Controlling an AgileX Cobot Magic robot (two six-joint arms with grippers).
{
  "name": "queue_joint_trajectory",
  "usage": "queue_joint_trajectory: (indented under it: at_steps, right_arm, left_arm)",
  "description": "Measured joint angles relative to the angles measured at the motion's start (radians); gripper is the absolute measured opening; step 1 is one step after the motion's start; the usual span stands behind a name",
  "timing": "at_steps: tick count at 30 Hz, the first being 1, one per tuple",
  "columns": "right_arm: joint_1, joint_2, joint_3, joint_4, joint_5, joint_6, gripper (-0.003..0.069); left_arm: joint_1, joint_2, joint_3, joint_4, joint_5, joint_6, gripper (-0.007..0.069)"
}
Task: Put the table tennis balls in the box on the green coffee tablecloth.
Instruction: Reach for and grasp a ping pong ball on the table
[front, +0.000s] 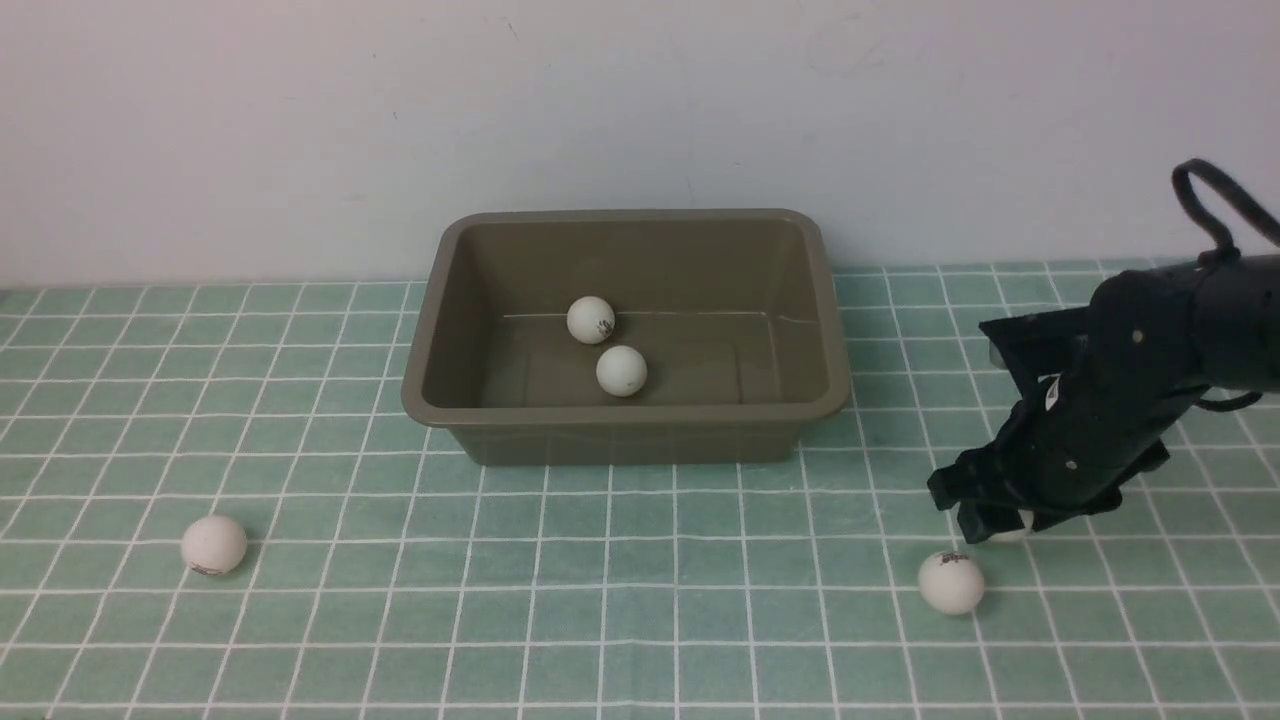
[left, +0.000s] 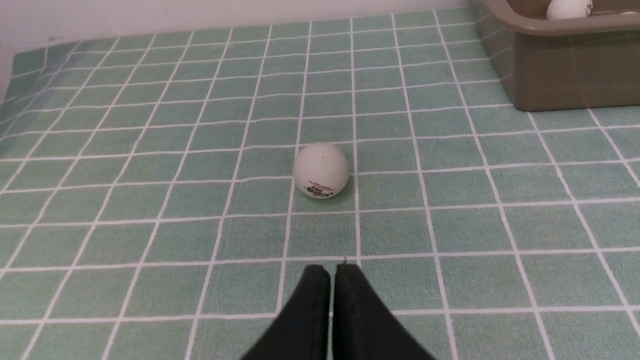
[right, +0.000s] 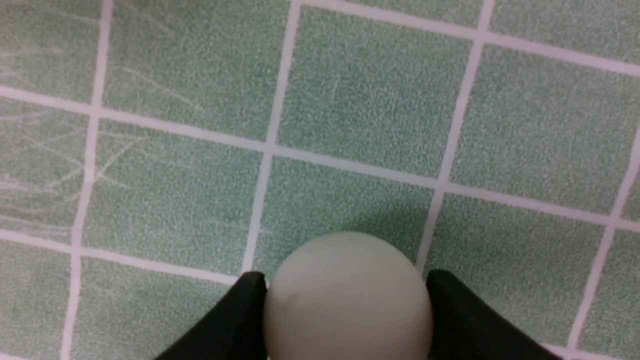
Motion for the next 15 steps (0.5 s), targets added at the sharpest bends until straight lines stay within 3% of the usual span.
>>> queue_joint_trajectory:
  at_steps: [7, 15]
  right_arm:
    - [0.000, -0.037, -0.069, -0.001, 0.048, -0.006, 0.0365]
    - [0.036, -0.081, -0.336, 0.050, 0.159, -0.064, 0.0365]
  left_arm:
    - [0.000, 0.000, 0.000, 0.000, 0.000, 0.000, -0.0004]
    - [0.000, 0.000, 0.000, 0.000, 0.000, 0.000, -0.0004]
